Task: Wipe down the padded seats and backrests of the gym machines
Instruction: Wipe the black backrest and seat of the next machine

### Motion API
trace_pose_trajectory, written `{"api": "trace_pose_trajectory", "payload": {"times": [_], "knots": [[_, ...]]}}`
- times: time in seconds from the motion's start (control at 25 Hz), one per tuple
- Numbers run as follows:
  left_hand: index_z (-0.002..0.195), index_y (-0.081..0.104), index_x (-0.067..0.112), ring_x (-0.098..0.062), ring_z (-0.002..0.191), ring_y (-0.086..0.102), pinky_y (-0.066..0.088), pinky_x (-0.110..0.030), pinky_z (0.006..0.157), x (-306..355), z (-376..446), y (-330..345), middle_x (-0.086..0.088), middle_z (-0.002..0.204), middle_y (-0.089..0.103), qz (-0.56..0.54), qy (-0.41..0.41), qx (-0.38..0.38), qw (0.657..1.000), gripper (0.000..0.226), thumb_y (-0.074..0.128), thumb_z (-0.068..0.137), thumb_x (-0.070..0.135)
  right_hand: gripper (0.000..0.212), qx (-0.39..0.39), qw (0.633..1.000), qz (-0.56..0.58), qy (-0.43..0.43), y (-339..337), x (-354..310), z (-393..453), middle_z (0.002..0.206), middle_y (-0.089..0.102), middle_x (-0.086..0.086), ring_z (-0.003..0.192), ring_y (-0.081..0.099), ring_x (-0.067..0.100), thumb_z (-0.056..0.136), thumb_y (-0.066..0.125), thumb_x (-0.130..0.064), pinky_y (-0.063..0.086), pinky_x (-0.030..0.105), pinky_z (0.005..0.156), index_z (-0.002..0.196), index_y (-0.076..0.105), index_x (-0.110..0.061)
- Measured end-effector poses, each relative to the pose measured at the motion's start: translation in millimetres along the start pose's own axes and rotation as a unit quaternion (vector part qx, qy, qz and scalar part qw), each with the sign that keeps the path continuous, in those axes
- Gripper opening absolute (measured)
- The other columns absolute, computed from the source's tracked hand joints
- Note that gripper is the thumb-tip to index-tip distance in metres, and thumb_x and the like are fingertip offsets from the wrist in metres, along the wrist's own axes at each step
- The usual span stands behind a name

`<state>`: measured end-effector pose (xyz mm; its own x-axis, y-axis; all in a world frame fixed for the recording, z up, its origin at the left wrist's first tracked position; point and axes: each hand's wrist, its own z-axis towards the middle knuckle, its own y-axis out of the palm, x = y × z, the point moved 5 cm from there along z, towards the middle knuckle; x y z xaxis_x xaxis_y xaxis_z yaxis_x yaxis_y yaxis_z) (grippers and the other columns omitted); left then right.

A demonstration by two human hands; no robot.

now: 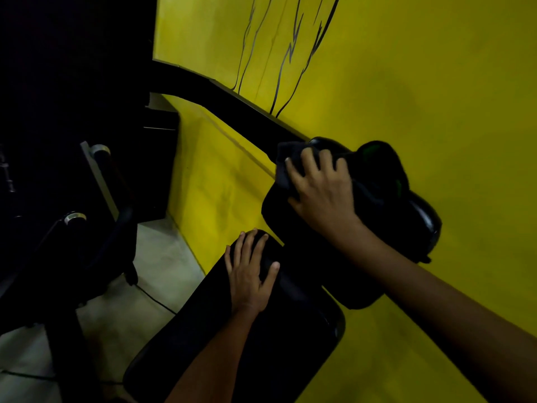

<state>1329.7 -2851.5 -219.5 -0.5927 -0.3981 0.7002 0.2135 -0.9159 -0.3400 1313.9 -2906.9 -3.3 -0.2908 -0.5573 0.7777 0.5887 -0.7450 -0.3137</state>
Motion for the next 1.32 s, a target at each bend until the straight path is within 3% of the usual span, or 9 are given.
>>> {"api": "trace_pose_trajectory", "payload": {"times": [0.16, 0.28, 0.36, 0.48, 0.64, 0.92, 1.04, 1.16, 1.32], "knots": [[0.131, 0.051, 0.014, -0.023, 0.137, 0.029, 0.021, -0.050, 0.110, -1.3, 0.8, 0.7, -0.009, 0.142, 0.046, 0.023, 0.002, -0.002, 1.000, 0.064, 0.020, 0.096, 0.058, 0.052, -0.013, 0.989, 0.036, -0.145, 10.2, -58.0, -3.0, 0.100, 0.064, 0.000, 0.084, 0.056, 0.023, 0.056, 0.066, -0.057, 0.028, 0.034, 0.069, 0.098, 0.072, -0.027], [0.128, 0.055, 0.007, -0.024, 0.137, 0.029, 0.019, -0.049, 0.110, -1.0, 0.1, 0.1, -0.012, 0.141, 0.047, 0.026, 0.001, -0.001, 1.000, 0.068, 0.020, 0.097, 0.058, 0.050, -0.009, 0.982, 0.039, -0.187, 10.5, -57.1, -23.9, 0.104, 0.063, 0.000, 0.090, 0.051, 0.024, 0.065, 0.057, -0.059, 0.029, 0.036, 0.072, 0.103, 0.071, -0.028], [0.131, 0.050, 0.013, -0.022, 0.138, 0.028, 0.019, -0.048, 0.111, -0.6, -1.3, -1.6, -0.007, 0.145, 0.043, 0.016, 0.006, 0.004, 1.000, 0.063, 0.021, 0.096, 0.058, 0.050, 0.001, 0.981, 0.081, -0.179, 0.4, -41.0, -48.4, 0.104, 0.062, 0.003, 0.089, 0.046, 0.026, 0.070, 0.048, -0.050, 0.031, 0.036, 0.071, 0.108, 0.069, -0.024], [0.137, 0.043, 0.026, -0.017, 0.141, 0.024, 0.017, -0.049, 0.113, -0.1, -0.9, -3.1, 0.002, 0.148, 0.038, -0.004, 0.013, 0.005, 1.000, 0.057, 0.023, 0.095, 0.058, 0.059, 0.010, 0.986, 0.105, -0.130, -18.3, 10.8, -65.1, 0.107, 0.062, 0.007, 0.085, 0.048, 0.029, 0.062, 0.067, -0.049, 0.039, 0.034, 0.065, 0.113, 0.067, -0.020], [0.138, 0.041, 0.029, -0.015, 0.141, 0.023, 0.017, -0.050, 0.112, -0.9, 1.8, -3.1, 0.004, 0.148, 0.037, -0.011, 0.012, 0.006, 1.000, 0.055, 0.024, 0.095, 0.059, 0.065, -0.029, 0.998, 0.037, 0.046, -17.3, 58.6, -31.1, 0.114, 0.058, 0.014, 0.090, 0.049, 0.033, 0.064, 0.069, -0.051, 0.034, 0.036, 0.067, 0.123, 0.062, -0.022], [0.138, 0.042, 0.028, -0.016, 0.141, 0.023, 0.016, -0.050, 0.113, -0.1, 0.9, -2.8, 0.004, 0.148, 0.037, -0.008, 0.011, 0.003, 1.000, 0.058, 0.022, 0.094, 0.060, 0.061, -0.030, 0.986, 0.119, -0.113, -25.9, 20.1, -92.8, 0.111, 0.063, 0.011, 0.090, 0.039, 0.029, 0.062, 0.066, -0.048, 0.032, 0.036, 0.069, 0.115, 0.068, -0.017], [0.138, 0.040, 0.029, -0.014, 0.142, 0.022, 0.015, -0.049, 0.113, -0.4, 1.6, -2.9, 0.004, 0.149, 0.036, -0.014, 0.011, 0.002, 1.000, 0.058, 0.022, 0.094, 0.061, 0.059, -0.024, 0.992, 0.108, -0.064, -38.5, 54.4, -101.7, 0.113, 0.061, 0.014, 0.086, 0.040, 0.031, 0.070, 0.048, -0.046, 0.028, 0.037, 0.065, 0.118, 0.066, -0.018], [0.138, 0.039, 0.029, -0.015, 0.142, 0.022, 0.016, -0.049, 0.113, -2.5, 1.1, -2.1, 0.003, 0.149, 0.036, -0.015, 0.009, -0.003, 1.000, 0.058, 0.021, 0.094, 0.061, 0.059, -0.031, 0.997, 0.062, 0.027, -32.7, 66.8, -75.1, 0.117, 0.058, 0.016, 0.089, 0.044, 0.033, 0.072, 0.055, -0.048, 0.028, 0.038, 0.067, 0.122, 0.062, -0.020], [0.138, 0.040, 0.028, -0.017, 0.142, 0.023, 0.015, -0.048, 0.113, -3.5, 1.4, -3.5, 0.002, 0.148, 0.037, -0.004, 0.013, -0.004, 1.000, 0.059, 0.020, 0.094, 0.062, 0.064, -0.055, 0.993, 0.095, -0.047, -25.2, 21.2, -77.8, 0.111, 0.062, 0.014, 0.090, 0.039, 0.030, 0.059, 0.070, -0.046, 0.026, 0.038, 0.069, 0.115, 0.067, -0.016]]}}
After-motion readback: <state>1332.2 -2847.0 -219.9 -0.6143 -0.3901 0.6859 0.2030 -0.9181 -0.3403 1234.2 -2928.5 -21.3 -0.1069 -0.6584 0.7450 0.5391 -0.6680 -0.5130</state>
